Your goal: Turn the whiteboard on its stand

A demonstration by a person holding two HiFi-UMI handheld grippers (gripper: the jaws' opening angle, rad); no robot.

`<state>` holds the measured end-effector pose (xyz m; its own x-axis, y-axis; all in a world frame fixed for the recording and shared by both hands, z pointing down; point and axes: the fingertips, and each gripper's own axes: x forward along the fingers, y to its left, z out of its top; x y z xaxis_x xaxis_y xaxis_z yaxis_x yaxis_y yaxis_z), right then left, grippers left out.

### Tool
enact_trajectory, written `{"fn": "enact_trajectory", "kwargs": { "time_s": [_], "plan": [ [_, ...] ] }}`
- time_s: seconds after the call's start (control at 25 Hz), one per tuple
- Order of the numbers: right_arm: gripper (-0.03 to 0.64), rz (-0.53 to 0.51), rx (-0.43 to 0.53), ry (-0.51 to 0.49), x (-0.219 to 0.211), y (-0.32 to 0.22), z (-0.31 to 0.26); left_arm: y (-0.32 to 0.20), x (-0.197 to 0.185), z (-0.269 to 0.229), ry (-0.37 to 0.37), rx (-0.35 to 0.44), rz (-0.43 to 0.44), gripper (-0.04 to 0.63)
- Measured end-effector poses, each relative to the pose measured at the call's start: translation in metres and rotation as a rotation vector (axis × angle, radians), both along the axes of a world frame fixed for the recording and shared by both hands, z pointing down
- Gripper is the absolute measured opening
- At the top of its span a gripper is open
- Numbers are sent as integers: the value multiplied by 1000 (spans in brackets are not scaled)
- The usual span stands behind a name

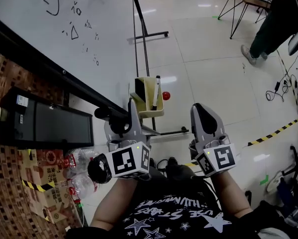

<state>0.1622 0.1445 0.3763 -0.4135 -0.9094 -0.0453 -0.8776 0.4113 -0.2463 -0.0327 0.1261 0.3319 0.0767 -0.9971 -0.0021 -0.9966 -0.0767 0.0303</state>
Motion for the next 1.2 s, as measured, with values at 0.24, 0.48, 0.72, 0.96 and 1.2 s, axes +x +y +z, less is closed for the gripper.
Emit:
{"fn": "enact_trajectory", "kwargs": {
  "time_s": [0.24, 0.48, 0.72, 0.96, 1.2],
  "plan": [
    [25, 17, -9, 1, 7, -1, -3, 18, 16, -4, 10, -12, 10, 134],
    [25, 41, -15, 10, -1, -6, -3, 21, 19, -3, 32, -28, 45, 143],
    [25, 59, 10, 10, 13, 20, -10, 51, 39, -4, 43, -12, 56, 150],
    [25, 78, 33, 13, 19, 25, -17, 54, 43, 0, 49, -14, 57, 153],
    [25, 75, 46, 18, 18, 30, -21, 55, 48, 0, 16, -14, 107, 168]
  ]
}}
